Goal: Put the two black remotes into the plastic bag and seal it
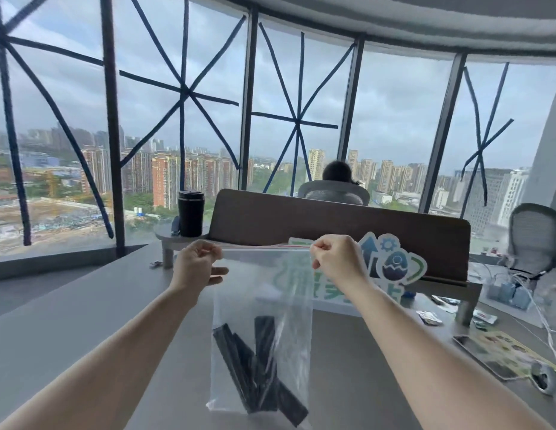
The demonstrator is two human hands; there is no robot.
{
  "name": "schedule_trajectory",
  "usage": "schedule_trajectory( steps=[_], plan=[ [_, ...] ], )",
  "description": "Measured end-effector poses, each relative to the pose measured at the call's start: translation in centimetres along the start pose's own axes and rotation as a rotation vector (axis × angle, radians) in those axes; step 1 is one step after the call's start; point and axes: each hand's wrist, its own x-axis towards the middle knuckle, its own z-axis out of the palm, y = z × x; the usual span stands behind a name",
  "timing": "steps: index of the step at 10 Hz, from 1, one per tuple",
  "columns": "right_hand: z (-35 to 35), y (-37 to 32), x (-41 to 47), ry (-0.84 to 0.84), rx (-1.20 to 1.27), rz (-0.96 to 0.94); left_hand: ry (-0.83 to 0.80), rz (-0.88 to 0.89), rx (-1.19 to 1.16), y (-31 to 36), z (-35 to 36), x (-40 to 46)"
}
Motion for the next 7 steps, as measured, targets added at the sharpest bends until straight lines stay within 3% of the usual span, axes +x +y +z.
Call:
schedule_trajectory(
  steps=[2,3,5,7],
  plan=[
    [6.7,-2.7,5.7,0.06,0.191,-0.072,0.13,0.089,-0.093,0.3,-3.3,8.0],
    [10.4,-2.1,4.9,0.004,0.226,-0.079,0.158,0.072,-0.082,-2.5,-5.7,9.6],
    [16.6,1.9,0.3,-0.224,0.128,-0.004,0.185,-0.105,-0.103,-10.7,-9.1,7.8],
    [16.1,2.0,-4.4,-0.546,0.197,0.084,0.184,-0.189,-0.028,-14.6,-11.3,3.5]
  ],
)
